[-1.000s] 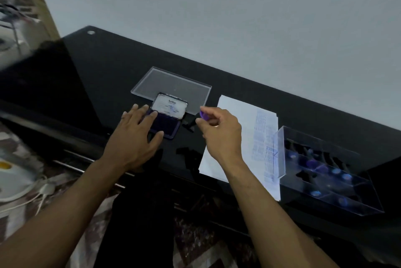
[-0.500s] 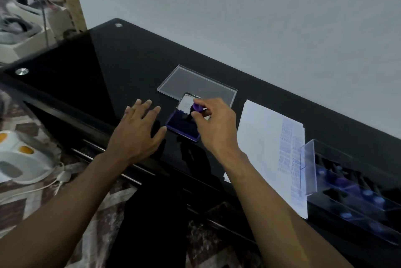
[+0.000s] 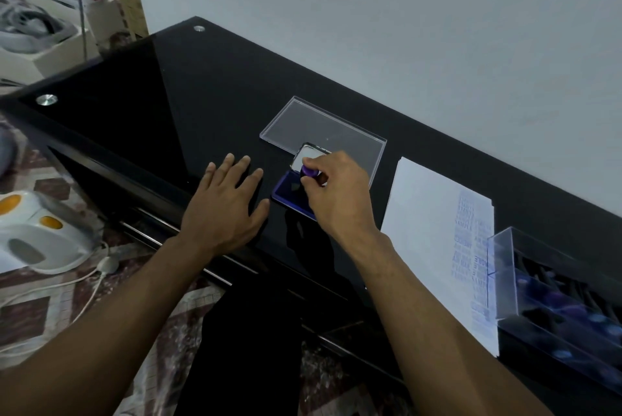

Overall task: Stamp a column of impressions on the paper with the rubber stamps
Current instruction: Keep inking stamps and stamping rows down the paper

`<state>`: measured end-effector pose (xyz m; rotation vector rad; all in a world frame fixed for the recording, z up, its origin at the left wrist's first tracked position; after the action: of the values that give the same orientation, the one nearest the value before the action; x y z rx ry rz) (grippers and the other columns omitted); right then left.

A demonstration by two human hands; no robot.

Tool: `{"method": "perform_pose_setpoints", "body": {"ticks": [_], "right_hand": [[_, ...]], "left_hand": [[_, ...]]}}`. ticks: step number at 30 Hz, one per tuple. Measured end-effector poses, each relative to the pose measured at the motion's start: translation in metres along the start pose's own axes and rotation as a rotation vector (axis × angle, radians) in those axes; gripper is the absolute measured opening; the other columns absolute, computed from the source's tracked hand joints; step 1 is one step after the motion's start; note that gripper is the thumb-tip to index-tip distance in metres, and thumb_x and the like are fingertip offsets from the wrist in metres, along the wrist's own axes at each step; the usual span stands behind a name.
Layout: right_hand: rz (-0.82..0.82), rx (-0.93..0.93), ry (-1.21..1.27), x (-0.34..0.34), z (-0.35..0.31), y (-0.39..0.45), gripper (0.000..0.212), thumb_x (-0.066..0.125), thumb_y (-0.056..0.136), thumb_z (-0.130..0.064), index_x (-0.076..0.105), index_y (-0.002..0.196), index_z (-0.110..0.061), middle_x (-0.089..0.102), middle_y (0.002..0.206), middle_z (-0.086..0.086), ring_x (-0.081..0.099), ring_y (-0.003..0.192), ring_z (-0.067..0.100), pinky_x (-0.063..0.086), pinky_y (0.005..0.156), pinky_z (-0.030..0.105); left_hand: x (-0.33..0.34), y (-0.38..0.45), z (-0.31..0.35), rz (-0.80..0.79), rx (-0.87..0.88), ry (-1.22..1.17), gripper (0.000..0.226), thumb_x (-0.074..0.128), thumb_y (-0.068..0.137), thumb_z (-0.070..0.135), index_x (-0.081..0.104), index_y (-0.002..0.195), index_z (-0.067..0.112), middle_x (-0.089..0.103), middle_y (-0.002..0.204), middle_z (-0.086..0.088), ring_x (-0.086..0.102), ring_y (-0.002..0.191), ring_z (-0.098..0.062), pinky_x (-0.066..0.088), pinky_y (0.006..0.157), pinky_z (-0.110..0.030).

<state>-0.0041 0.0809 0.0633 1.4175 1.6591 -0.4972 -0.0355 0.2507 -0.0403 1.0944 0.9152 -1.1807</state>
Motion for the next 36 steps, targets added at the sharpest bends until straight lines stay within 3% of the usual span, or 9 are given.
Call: {"method": "perform_pose_setpoints", "body": {"ticks": [10, 16, 22, 29, 36], "right_hand": [[-0.075, 0.007, -0.077, 0.004, 0.007, 0.002, 0.030, 0.067, 0.093, -0.018, 0.069, 0.122, -0.015, 0.063, 0.123, 0.004, 0.060, 0.111, 0.017, 0.049, 0.101, 0.034], [-0.076, 0.025, -0.065, 0.003, 0.011, 0.004, 0.031, 0.070, 0.090, -0.020, 0.069, 0.121, -0.017, 0.063, 0.122, 0.000, 0.058, 0.111, 0.012, 0.045, 0.098, 0.023], [-0.084, 0.011, -0.071, 0.005, 0.011, 0.006, 0.030, 0.068, 0.092, -0.019, 0.069, 0.122, -0.016, 0.063, 0.121, 0.002, 0.059, 0.110, 0.015, 0.049, 0.101, 0.031], [-0.102, 0.002, -0.077, 0.003, 0.013, 0.009, 0.029, 0.074, 0.086, -0.020, 0.073, 0.115, -0.017, 0.065, 0.116, 0.000, 0.059, 0.108, 0.013, 0.050, 0.098, 0.029], [-0.100, 0.003, -0.071, 0.005, 0.013, 0.008, 0.031, 0.071, 0.090, -0.021, 0.070, 0.121, -0.017, 0.064, 0.120, 0.001, 0.061, 0.106, 0.014, 0.051, 0.098, 0.032]], "left_hand": [[0.000, 0.000, 0.002, -0.010, -0.004, 0.036, 0.074, 0.019, 0.095, 0.063, 0.036, 0.154, 0.022, 0.027, 0.164, -0.009, 0.013, 0.155, -0.029, 0.008, 0.126, -0.049], [0.002, 0.000, 0.001, -0.015, -0.009, 0.049, 0.074, 0.018, 0.096, 0.063, 0.035, 0.155, 0.022, 0.025, 0.165, -0.008, 0.011, 0.155, -0.028, 0.008, 0.126, -0.048], [0.003, 0.000, 0.001, -0.013, -0.011, 0.050, 0.073, 0.019, 0.096, 0.063, 0.035, 0.155, 0.022, 0.025, 0.165, -0.008, 0.010, 0.155, -0.027, 0.007, 0.126, -0.048], [0.002, 0.001, 0.002, -0.020, -0.015, 0.047, 0.076, 0.015, 0.094, 0.064, 0.034, 0.155, 0.023, 0.024, 0.165, -0.008, 0.009, 0.155, -0.027, 0.008, 0.126, -0.049], [0.002, 0.001, 0.002, -0.026, -0.017, 0.056, 0.078, 0.014, 0.094, 0.065, 0.034, 0.156, 0.023, 0.024, 0.165, -0.008, 0.010, 0.155, -0.027, 0.009, 0.126, -0.050]]}}
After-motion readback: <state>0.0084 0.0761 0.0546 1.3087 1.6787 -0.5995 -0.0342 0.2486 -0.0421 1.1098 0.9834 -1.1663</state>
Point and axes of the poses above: each hand's wrist, its own y-axis towards the middle knuckle, its own x-axis out of the palm, z = x × y, the point moved 7 cm from there along y, towards the middle knuckle
